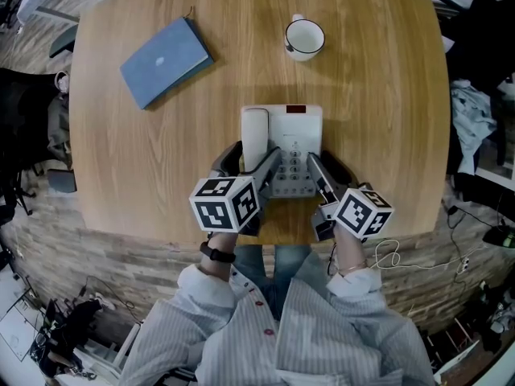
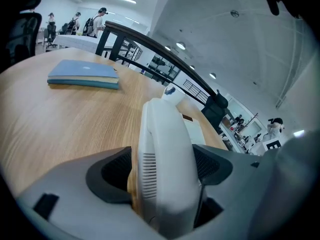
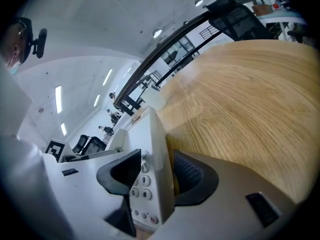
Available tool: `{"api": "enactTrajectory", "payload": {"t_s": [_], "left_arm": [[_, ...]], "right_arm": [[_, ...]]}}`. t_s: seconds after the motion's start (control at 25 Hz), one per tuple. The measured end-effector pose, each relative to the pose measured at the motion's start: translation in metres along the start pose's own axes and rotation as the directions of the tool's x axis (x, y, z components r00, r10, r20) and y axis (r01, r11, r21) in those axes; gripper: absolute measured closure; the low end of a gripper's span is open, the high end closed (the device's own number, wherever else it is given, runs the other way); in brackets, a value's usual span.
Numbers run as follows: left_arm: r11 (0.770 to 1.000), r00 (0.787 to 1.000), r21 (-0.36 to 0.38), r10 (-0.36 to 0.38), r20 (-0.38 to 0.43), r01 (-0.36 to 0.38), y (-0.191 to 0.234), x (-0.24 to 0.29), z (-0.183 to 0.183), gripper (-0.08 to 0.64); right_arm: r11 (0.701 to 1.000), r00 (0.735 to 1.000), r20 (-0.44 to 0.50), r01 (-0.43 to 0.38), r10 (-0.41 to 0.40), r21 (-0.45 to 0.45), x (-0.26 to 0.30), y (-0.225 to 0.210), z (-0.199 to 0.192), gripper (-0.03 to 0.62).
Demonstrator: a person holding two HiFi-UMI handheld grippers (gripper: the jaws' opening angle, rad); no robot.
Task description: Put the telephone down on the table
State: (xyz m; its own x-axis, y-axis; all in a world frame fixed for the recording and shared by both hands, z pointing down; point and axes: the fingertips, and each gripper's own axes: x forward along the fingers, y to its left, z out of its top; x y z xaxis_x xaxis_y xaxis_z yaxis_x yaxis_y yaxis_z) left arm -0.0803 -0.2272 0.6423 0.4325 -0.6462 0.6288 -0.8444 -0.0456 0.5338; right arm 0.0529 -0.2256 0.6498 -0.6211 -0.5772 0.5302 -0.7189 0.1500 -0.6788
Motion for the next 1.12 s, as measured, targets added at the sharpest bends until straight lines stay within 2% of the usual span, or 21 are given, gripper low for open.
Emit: {"api": "enactTrajectory", "payload": {"t_s": [0.2, 0.36, 0.64, 0.84, 1.04, 1.12], "left_arm": [[1.000, 0.999, 0.010, 0.018, 0.027, -0.018, -0.002, -0.017, 0.003, 0.189], [1.000, 0.997, 0.021, 0.000, 0.071, -0.002, -0.010, -0.032, 0.023, 0.189], [0.994, 0.978, 0.040, -0.102, 0.179, 0.097, -0.045, -0.064, 0.071, 0.189], [0.981, 0.950, 0.069, -0.192, 0.246, 0.181, -0.078, -0.097, 0.103, 0.190], [0.956, 0.903, 0.114, -0.294, 0.312, 0.272, -0.115, -0.138, 0.133, 0.192], [0.946, 0.886, 0.143, -0.321, 0.334, 0.289, -0.127, -0.154, 0.141, 0.201]], "right_arm": [[1.000, 1.000, 0.018, -0.004, 0.004, -0.004, -0.021, 0.004, 0.005, 0.374], [0.999, 0.999, 0.033, -0.029, 0.030, -0.031, -0.033, 0.020, 0.016, 0.374], [0.992, 0.992, 0.075, -0.092, 0.098, -0.087, -0.048, 0.063, 0.039, 0.376], [0.982, 0.982, 0.119, -0.132, 0.149, -0.136, -0.066, 0.099, 0.062, 0.382], [0.966, 0.963, 0.175, -0.173, 0.207, -0.193, -0.088, 0.135, 0.088, 0.394], [0.957, 0.954, 0.196, -0.183, 0.228, -0.224, -0.097, 0.149, 0.097, 0.429]]}}
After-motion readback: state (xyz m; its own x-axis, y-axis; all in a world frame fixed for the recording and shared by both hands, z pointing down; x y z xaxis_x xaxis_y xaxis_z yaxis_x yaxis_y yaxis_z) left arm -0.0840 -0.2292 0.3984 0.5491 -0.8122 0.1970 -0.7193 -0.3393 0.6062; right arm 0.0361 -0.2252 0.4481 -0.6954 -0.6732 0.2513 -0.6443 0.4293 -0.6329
